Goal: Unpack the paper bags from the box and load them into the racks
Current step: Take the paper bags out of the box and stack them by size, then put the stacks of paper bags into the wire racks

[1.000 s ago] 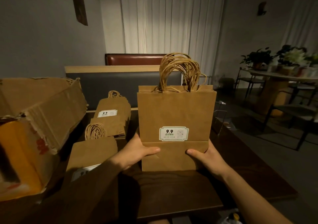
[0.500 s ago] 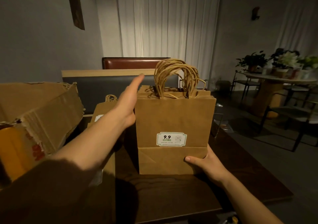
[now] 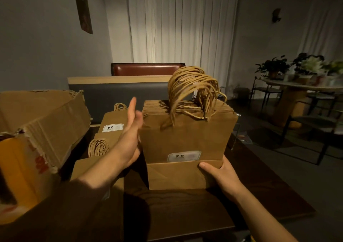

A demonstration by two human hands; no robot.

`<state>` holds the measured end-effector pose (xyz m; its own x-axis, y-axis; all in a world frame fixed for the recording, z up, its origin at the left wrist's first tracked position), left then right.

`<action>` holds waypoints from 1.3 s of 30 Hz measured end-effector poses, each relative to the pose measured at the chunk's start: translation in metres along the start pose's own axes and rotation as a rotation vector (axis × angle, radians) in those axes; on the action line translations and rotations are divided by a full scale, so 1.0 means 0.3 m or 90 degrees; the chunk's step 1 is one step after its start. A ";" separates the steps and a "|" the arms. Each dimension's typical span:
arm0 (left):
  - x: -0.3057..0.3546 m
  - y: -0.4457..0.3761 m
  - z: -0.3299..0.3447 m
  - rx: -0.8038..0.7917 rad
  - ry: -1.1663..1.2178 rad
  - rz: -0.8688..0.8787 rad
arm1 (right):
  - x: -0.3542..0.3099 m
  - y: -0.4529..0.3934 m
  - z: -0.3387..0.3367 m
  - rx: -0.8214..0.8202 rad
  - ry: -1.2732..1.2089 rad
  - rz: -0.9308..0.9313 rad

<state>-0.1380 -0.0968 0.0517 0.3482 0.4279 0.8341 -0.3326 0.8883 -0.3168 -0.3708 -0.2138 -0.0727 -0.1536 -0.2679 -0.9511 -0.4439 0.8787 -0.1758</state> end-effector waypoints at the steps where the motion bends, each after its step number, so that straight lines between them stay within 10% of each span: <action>1: -0.021 0.014 -0.019 -0.027 0.004 -0.013 | 0.000 0.000 0.000 0.008 0.012 -0.002; 8: -0.128 0.058 -0.104 -0.192 -0.052 -0.195 | 0.003 -0.025 0.000 0.024 0.024 -0.015; 13: -0.209 0.033 -0.132 -0.190 -0.510 -0.265 | 0.010 -0.047 0.004 0.026 0.031 0.000; 22: -0.248 -0.021 -0.138 -0.097 -0.454 -0.176 | -0.004 -0.073 -0.019 -0.180 0.164 -0.004; 39: -0.043 -0.810 0.337 -0.031 -0.360 0.014 | -0.542 -0.783 -0.570 -0.026 0.287 -0.134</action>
<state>-0.1503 -0.3352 0.1636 -0.1856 0.3022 0.9350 -0.2894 0.8925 -0.3459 -0.3925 -0.4444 0.1666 -0.4191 -0.5902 -0.6900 -0.5397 0.7730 -0.3334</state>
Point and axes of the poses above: each hand's wrist, its own y-axis away from the middle knuckle, its own z-axis out of the palm, x = y × z, the point moved 8 cm from there along -y, towards the middle knuckle, and after that the axes turned 13 degrees about y, right-handed, at the moved point
